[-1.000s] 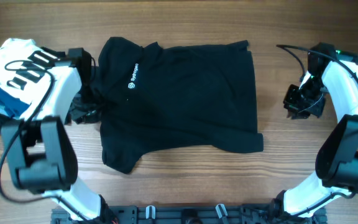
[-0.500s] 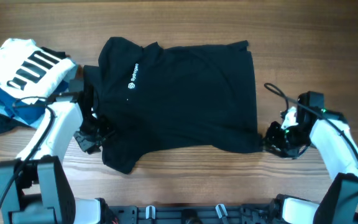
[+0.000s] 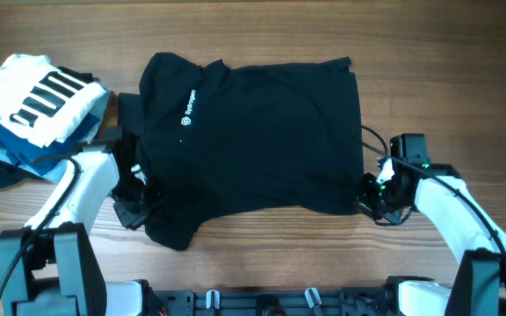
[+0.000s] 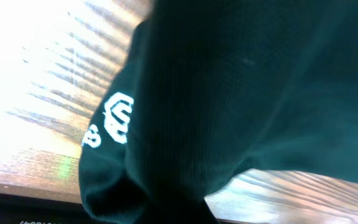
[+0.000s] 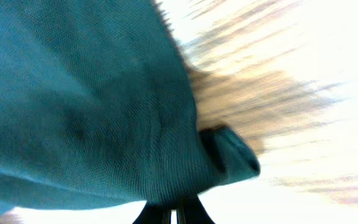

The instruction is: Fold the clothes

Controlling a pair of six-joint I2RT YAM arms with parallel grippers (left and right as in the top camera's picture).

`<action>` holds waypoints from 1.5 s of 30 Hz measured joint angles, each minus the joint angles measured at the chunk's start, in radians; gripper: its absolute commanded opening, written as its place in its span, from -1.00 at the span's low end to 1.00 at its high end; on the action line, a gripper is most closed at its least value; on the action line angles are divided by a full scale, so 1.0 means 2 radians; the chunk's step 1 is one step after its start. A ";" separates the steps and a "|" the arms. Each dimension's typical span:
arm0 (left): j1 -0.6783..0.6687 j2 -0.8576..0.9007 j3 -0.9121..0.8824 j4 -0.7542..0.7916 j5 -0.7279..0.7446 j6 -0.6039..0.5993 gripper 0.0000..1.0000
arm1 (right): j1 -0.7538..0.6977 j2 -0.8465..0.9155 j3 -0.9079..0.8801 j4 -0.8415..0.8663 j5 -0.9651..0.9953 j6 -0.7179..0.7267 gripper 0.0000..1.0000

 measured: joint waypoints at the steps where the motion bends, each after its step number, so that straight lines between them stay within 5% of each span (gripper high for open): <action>1: 0.000 -0.003 0.020 -0.015 -0.010 0.002 -0.92 | -0.006 -0.006 0.019 -0.032 0.015 0.004 -0.92; 2: 0.000 -0.007 0.035 -0.021 -0.017 0.004 -0.92 | -0.014 -0.013 0.046 -0.066 0.037 0.007 -0.91; 3: 0.000 -0.015 0.057 -0.026 -0.031 0.005 -0.44 | -0.026 -0.023 0.080 -0.086 0.063 0.009 -0.77; 4: 0.000 -0.026 0.071 -0.023 -0.038 0.006 0.43 | -0.031 -0.027 0.102 -0.096 0.078 0.009 -0.47; 5: 0.000 -0.030 0.076 -0.022 -0.039 0.008 0.69 | -0.031 -0.029 0.112 -0.100 0.083 0.005 -0.46; 11: 0.000 -0.031 0.076 -0.069 -0.034 0.010 0.60 | -0.022 -0.029 0.099 -0.147 0.071 0.003 -0.46; 17: 0.000 -0.033 0.019 -0.016 -0.033 0.008 0.47 | 0.054 -0.028 -0.014 -0.044 0.030 0.055 -0.46; 19: 0.000 -0.033 -0.008 0.025 -0.033 0.006 0.24 | 0.057 -0.028 -0.048 0.012 0.027 0.073 -0.46; 20: 0.000 -0.033 -0.024 0.051 -0.033 0.003 -0.01 | 0.057 -0.031 -0.056 0.030 0.025 0.080 -0.47; 21: 0.000 -0.033 -0.039 0.074 -0.033 0.002 -0.55 | 0.058 -0.035 -0.060 0.053 0.020 0.087 -0.62; 23: 0.000 -0.033 -0.052 0.085 -0.029 0.001 -0.92 | 0.058 -0.035 -0.064 0.075 0.016 0.099 -0.91; 32: 0.000 -0.033 -0.048 0.002 0.025 0.002 -0.92 | 0.053 -0.035 -0.062 0.056 0.030 0.133 -0.92; 38: 0.000 -0.035 0.089 -0.109 0.036 0.047 -0.92 | 0.051 -0.035 0.009 -0.111 0.037 0.100 -0.92; 45: 0.002 -0.035 0.106 -0.005 0.036 0.057 -0.92 | 0.026 -0.035 0.096 -0.014 0.031 0.076 -0.91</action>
